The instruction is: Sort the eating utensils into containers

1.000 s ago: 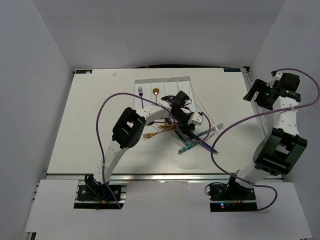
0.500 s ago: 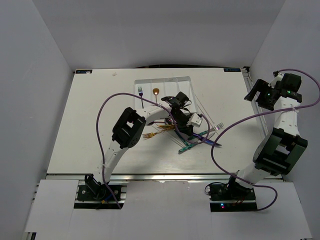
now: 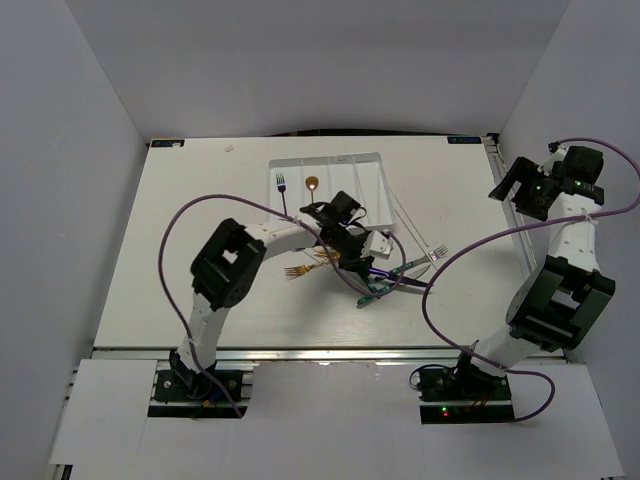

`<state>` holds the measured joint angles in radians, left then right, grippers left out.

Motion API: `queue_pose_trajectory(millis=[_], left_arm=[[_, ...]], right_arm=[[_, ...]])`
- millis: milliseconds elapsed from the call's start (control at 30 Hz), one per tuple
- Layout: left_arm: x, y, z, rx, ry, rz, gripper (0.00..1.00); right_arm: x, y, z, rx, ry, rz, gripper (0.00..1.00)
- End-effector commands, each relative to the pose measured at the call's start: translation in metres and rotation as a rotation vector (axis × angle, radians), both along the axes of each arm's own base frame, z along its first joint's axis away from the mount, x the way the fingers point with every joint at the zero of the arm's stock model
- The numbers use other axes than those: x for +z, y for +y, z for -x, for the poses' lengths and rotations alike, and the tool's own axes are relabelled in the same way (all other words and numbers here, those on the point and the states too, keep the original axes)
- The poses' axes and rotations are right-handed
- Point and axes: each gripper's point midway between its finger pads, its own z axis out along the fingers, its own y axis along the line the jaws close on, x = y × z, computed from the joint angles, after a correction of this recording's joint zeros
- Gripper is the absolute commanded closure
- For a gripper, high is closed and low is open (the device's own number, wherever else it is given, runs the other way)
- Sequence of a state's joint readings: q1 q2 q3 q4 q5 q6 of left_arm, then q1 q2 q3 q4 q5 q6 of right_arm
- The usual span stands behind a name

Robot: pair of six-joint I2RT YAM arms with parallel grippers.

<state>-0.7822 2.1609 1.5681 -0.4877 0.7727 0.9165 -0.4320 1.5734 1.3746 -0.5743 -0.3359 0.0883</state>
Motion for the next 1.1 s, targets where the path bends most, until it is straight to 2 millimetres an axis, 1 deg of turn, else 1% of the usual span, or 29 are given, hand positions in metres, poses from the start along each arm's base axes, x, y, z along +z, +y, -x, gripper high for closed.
queue_pose_trajectory(millis=[0,33,67,100,133,167,200,233,267,300,333,367,400,433,467,500,533,567,600,633,667,800,833,900,933,967,1033,1067], left_arm=[[0.100,-0.006,-0.009,0.085,-0.155,0.207,1.00],[0.107,-0.002,-0.008,0.100,-0.164,0.213,1.00],[0.125,0.005,-0.007,0.138,-0.174,0.224,1.00],[0.123,0.015,-0.007,0.175,-0.151,0.210,1.00],[0.129,0.022,-0.007,0.200,-0.149,0.212,1.00],[0.146,0.029,-0.006,0.246,-0.143,0.231,1.00],[0.145,0.043,-0.015,0.335,-0.126,0.207,1.00],[0.150,0.052,-0.019,0.408,-0.090,0.201,1.00],[0.160,0.063,-0.023,0.461,-0.088,0.205,1.00],[0.163,0.082,-0.040,0.557,-0.085,0.194,1.00],[0.165,0.093,-0.045,0.672,0.010,0.192,1.00],[0.167,0.106,-0.053,0.752,0.031,0.181,1.00],[0.171,0.134,-0.077,0.907,-0.002,0.165,1.00],[0.170,0.148,-0.085,1.054,0.061,0.163,1.00],[0.168,0.165,-0.096,1.175,0.045,0.146,1.00],[0.160,0.200,-0.116,1.440,-0.008,0.106,1.00],[0.155,0.214,-0.122,1.530,-0.014,0.082,1.00],[0.143,0.225,-0.119,1.629,0.044,0.048,1.00],[0.135,0.247,-0.126,1.721,0.043,0.023,1.00],[0.125,0.255,-0.122,1.753,0.082,-0.007,1.00],[0.122,0.264,-0.124,1.816,0.148,0.007,1.00],[0.100,0.276,-0.126,1.920,0.276,-0.054,1.00],[0.093,0.275,-0.129,1.929,0.306,-0.080,1.00],[0.088,0.276,-0.137,1.958,0.352,-0.080,1.00],[0.077,0.275,-0.140,1.963,0.373,-0.112,1.00],[0.082,0.272,-0.149,1.957,0.391,-0.090,1.00],[0.081,0.267,-0.155,1.947,0.411,-0.089,1.00],[0.081,0.263,-0.163,1.937,0.420,-0.082,1.00]], right_arm=[[0.027,-0.006,-0.012,-0.014,-0.077,0.014,0.13],[0.028,-0.005,-0.012,-0.015,-0.082,0.010,0.13],[0.030,-0.004,-0.012,-0.018,-0.090,0.009,0.13],[0.034,-0.004,-0.013,-0.024,-0.104,0.000,0.13],[0.035,-0.003,-0.014,-0.026,-0.108,-0.007,0.13],[0.034,-0.002,-0.014,-0.030,-0.108,-0.014,0.12],[0.033,-0.002,-0.015,-0.041,-0.108,-0.025,0.12],[0.032,-0.002,-0.016,-0.045,-0.106,-0.030,0.12],[0.030,-0.002,-0.016,-0.047,-0.101,-0.034,0.12],[0.030,-0.003,-0.017,-0.053,-0.100,-0.034,0.12],[0.028,-0.004,-0.017,-0.058,-0.094,-0.035,0.11],[0.028,-0.005,-0.018,-0.061,-0.093,-0.034,0.11],[0.029,-0.006,-0.019,-0.064,-0.095,-0.031,0.11],[0.026,-0.007,-0.021,-0.067,-0.090,-0.032,0.11],[0.026,-0.008,-0.022,-0.071,-0.089,-0.031,0.11],[0.026,-0.008,-0.024,-0.072,-0.088,-0.030,0.10],[0.023,-0.011,-0.025,-0.086,-0.080,-0.022,0.11],[0.023,-0.011,-0.027,-0.090,-0.078,-0.021,0.11],[0.023,-0.012,-0.030,-0.095,-0.079,-0.009,0.11],[0.024,-0.012,-0.031,-0.094,-0.079,-0.004,0.11],[0.024,-0.012,-0.033,-0.093,-0.079,0.003,0.11],[0.025,-0.009,-0.037,-0.086,-0.082,0.021,0.11],[0.025,-0.009,-0.038,-0.087,-0.082,0.024,0.11],[0.024,-0.006,-0.039,-0.078,-0.081,0.027,0.10],[0.023,-0.005,-0.039,-0.075,-0.077,0.028,0.11],[0.022,-0.002,-0.039,-0.068,-0.076,0.029,0.11],[0.021,0.000,-0.039,-0.056,-0.075,0.040,0.11],[0.021,0.003,-0.040,-0.045,-0.076,0.043,0.11]])
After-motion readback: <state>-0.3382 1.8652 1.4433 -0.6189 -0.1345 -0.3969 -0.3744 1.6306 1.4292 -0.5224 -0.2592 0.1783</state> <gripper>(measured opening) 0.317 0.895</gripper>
